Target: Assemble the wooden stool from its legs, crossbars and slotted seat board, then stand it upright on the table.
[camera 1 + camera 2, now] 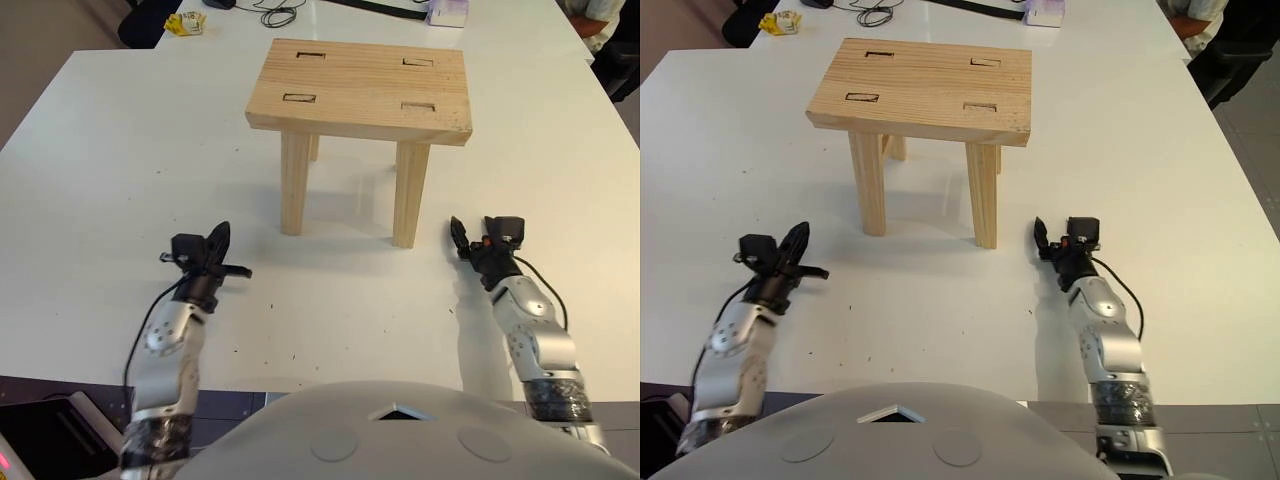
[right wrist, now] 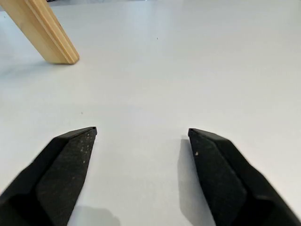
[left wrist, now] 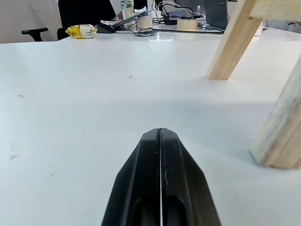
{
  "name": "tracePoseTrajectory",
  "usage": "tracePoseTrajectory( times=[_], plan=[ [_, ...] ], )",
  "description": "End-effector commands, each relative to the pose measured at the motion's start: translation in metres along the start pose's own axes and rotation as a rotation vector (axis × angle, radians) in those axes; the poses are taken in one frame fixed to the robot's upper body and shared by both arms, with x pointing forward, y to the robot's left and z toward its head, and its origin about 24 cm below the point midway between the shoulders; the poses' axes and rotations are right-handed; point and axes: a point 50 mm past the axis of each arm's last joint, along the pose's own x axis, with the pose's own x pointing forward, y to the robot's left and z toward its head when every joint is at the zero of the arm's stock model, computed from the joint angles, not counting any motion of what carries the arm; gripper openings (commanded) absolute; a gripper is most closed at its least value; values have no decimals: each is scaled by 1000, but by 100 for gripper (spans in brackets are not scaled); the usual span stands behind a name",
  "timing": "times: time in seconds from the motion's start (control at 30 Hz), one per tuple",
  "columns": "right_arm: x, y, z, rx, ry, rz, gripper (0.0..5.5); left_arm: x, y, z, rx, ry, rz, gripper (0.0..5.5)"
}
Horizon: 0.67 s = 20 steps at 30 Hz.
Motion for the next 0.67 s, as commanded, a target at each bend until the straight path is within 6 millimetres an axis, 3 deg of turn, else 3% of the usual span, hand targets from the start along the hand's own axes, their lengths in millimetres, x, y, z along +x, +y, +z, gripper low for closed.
tracePoseTrajectory(
  times=[0.03, 0.3, 0.67],
  plan=[
    [8, 4, -10, -11, -4, -21, 361, 15, -11, -4, 10, -57, 21, 0],
    [24, 11, 4, -11, -109, -34, 361, 36, -25, 21, -30, -195, -46, 0],
    [34, 17, 4, -56, -156, -33, 361, 48, -28, 25, -65, -221, -88, 0]
  ],
)
